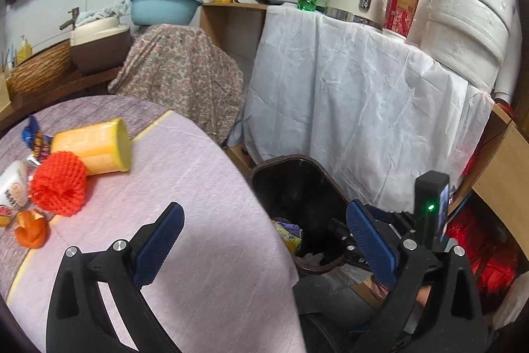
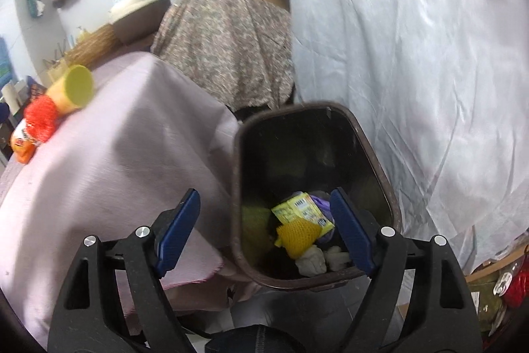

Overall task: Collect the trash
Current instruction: 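Carry tissues and foam net to the bin and release them, then grasp the orange peel with the left gripper while the right grasps the red foam net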

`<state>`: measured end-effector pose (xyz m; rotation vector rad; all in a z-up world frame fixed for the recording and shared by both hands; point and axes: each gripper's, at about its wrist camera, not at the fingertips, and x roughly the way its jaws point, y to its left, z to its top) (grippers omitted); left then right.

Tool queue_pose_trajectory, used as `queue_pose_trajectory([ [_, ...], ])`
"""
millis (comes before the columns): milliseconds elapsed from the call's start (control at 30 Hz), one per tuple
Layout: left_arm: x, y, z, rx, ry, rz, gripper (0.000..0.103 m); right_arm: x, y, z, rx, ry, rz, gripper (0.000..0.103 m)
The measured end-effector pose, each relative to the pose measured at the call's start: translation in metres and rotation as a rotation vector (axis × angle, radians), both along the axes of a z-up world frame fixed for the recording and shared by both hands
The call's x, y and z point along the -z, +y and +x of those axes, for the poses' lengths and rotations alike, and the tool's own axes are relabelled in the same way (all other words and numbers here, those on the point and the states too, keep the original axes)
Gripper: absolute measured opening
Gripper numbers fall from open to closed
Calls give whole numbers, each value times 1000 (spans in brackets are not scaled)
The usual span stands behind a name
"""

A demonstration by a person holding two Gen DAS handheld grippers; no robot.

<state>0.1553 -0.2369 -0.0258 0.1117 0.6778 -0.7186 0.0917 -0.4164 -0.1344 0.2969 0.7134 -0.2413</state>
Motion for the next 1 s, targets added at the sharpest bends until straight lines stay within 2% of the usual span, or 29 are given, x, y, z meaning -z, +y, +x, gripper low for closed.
queue_pose_trajectory([
  [200, -6, 36, -8, -50, -47, 16, 97, -35, 26, -4, -61, -68, -15, 82],
  [267, -5, 51, -10, -69, -52, 21, 97, -45, 35, -5, -82, -88, -20, 86],
  [300, -4, 58, -10, -84, -55, 27, 97, -50, 41, -5, -94, -98, -22, 89],
  [500, 1, 110, -10, -188, -80, 69, 97, -76, 74, -1, -191, -143, -26, 89],
  [767, 8, 198, -6, -350, -70, 72, 97, -96, 124, 19, -346, -162, 2, 89],
  [1000, 17, 244, 10, -449, -31, 83, 96, -102, 172, 46, -481, -140, 8, 89],
])
